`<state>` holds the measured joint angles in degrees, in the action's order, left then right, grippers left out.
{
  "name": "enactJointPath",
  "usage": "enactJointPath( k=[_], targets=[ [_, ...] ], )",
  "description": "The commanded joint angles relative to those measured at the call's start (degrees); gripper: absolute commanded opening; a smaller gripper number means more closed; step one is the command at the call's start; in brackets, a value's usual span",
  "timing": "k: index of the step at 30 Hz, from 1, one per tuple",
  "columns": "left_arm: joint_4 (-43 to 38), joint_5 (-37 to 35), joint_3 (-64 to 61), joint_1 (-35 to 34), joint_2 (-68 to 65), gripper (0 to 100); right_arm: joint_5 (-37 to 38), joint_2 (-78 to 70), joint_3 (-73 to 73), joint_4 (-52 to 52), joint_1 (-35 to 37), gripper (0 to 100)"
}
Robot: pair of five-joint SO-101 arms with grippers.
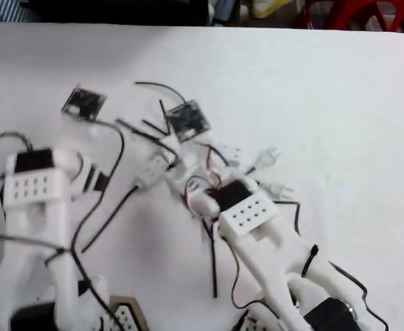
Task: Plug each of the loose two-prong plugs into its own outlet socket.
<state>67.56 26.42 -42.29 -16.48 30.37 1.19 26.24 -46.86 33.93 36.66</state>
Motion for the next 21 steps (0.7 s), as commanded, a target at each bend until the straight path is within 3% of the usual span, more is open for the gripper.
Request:
enactJointPath(
  k=[1,12,21],
  targets=[
    [-6.42,-0.70,-10.02,-1.63,10.07,24,3.87,-0.31,2.64,-4.09,1.89,1.7],
    [-13.10,-8.70,-25.32,-4.44,21.76,24,7.47,-14.37,3.16,-18.77,2.77,1.7],
    [-17.32,-8.62,-30.15,-4.44,22.46,24,11.78,-22.81,10.29,-19.74,0.22,1.7]
  ],
)
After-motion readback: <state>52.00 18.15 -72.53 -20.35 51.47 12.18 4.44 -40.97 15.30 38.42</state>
